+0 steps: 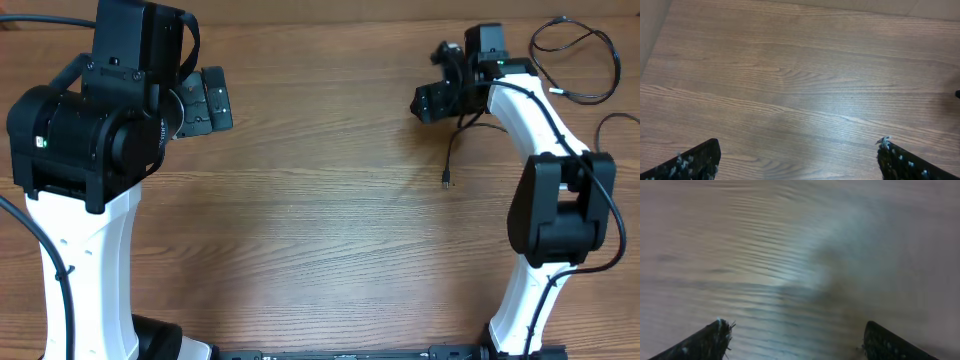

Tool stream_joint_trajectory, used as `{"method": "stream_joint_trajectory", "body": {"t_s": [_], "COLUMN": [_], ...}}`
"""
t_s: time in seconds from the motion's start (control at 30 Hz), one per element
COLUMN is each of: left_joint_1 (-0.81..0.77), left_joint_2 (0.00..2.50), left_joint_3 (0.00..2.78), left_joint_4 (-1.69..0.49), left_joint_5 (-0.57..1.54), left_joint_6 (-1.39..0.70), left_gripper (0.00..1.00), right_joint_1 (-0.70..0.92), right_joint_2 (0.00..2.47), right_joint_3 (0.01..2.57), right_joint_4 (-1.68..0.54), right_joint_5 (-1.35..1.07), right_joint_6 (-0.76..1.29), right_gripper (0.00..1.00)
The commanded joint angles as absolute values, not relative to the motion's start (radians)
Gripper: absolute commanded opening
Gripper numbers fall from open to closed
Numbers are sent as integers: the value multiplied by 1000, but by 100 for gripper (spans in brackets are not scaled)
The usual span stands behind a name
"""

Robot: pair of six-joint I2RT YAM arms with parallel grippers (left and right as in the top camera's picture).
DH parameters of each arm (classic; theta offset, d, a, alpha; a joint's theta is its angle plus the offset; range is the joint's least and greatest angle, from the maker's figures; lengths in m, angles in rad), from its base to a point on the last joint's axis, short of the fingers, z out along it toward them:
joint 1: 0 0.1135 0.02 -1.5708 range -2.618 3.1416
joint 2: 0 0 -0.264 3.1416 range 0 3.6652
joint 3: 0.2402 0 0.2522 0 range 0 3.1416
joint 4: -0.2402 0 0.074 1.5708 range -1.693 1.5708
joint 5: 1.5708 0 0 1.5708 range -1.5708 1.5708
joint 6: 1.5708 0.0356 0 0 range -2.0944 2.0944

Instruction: Untangle cables

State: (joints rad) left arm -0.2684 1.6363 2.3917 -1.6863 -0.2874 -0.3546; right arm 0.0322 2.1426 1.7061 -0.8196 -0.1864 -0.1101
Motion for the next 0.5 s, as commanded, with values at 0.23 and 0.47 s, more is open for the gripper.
{"method": "stream_joint_trajectory", "body": {"t_s": [0.23, 0.47], "left_joint_1": [-268, -268], "left_joint_2": [1625, 1625], "left_joint_3": [2406, 2406], "left_joint_4": [-1689, -1689], "left_joint_5": [-295, -295], "left_joint_6": [-312, -310], "left_gripper": [100, 100], "right_joint_1": [29, 23], "right_joint_2": [2144, 2146], "right_joint_3": [1707, 1705], "right_joint_4": [-926, -1084], "right_joint_5": [-99, 65], "right_joint_6": [582, 682], "right_gripper": [86, 97]}}
